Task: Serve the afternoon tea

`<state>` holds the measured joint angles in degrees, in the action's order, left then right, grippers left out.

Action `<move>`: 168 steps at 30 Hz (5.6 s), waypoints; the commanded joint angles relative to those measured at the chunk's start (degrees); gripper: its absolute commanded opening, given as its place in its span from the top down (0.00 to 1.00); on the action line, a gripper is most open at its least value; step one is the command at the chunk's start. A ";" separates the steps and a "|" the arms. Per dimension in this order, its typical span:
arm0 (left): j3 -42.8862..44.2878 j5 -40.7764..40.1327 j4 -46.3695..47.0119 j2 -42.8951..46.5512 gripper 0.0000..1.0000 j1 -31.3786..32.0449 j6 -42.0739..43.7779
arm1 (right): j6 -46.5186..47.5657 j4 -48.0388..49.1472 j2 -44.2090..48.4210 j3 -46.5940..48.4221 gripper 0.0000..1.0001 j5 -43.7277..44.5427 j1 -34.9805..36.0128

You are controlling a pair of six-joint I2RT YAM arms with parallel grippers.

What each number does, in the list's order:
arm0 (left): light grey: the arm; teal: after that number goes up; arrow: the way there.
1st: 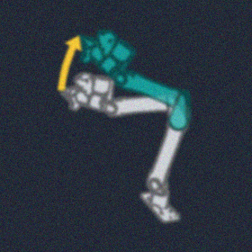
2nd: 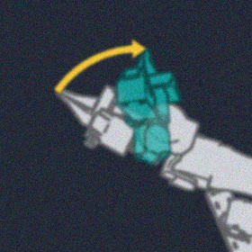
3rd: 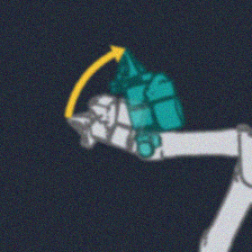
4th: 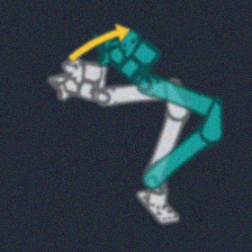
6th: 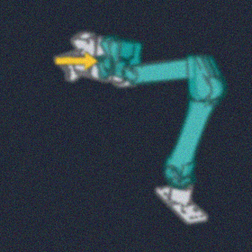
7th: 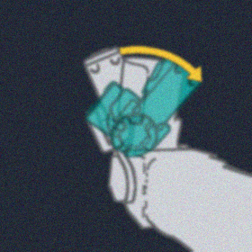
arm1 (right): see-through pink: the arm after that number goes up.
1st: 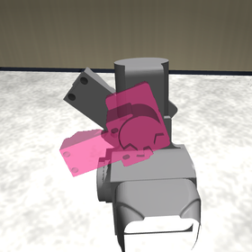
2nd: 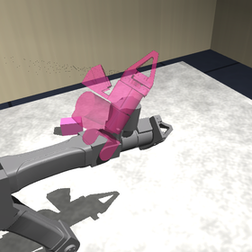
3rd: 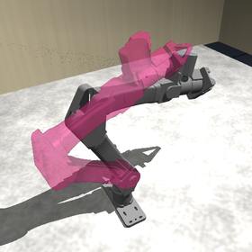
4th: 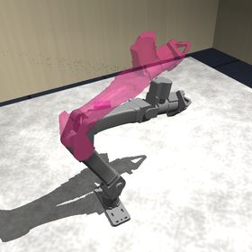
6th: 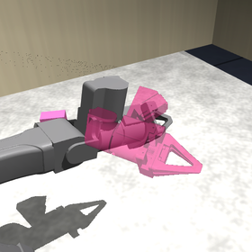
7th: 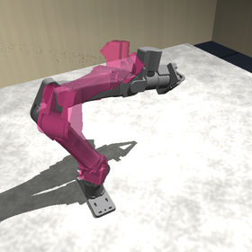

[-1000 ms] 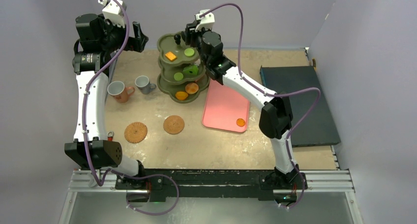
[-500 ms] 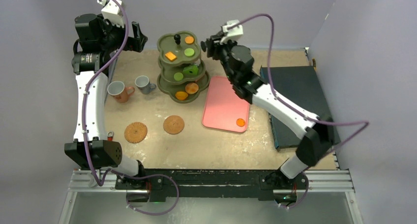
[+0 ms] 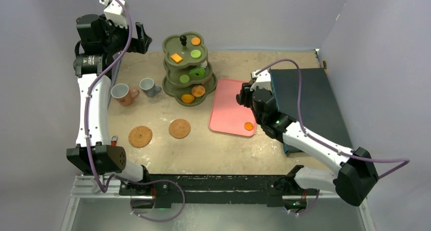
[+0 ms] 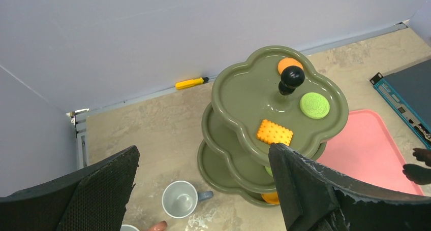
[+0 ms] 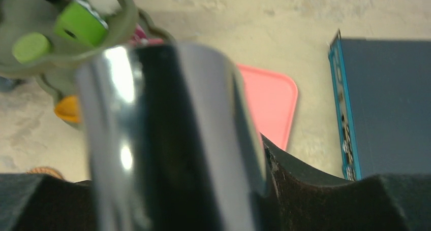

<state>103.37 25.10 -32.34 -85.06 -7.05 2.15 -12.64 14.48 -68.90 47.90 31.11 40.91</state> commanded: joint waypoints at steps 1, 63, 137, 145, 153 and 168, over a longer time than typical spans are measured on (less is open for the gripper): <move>0.58 0.80 0.61 1.91 0.01 -0.50 0.03 | -5.05 -3.42 5.15 -2.82 0.47 3.46 -0.12; 1.74 0.65 0.99 1.30 0.01 -0.50 -0.40 | -16.71 -13.71 1.64 -11.36 0.47 8.30 7.35; 2.65 -0.41 -1.08 1.25 0.01 -1.04 -0.53 | 17.38 4.69 -57.48 85.05 0.59 -9.59 9.67; 1.50 -0.56 -0.79 1.60 0.01 -1.25 -0.13 | 18.35 5.61 -58.98 85.96 0.58 -8.57 8.98; 1.63 -0.37 -0.54 1.65 0.01 -1.31 -0.37 | 18.53 5.67 -59.28 86.08 0.54 -8.68 8.44; 1.82 -0.32 -0.71 1.93 0.01 -1.50 -0.40 | 17.54 6.42 -57.01 84.38 0.44 -9.06 8.31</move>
<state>104.77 24.86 -34.04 -84.84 -7.88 2.13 4.71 16.84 -129.01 130.91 21.52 49.43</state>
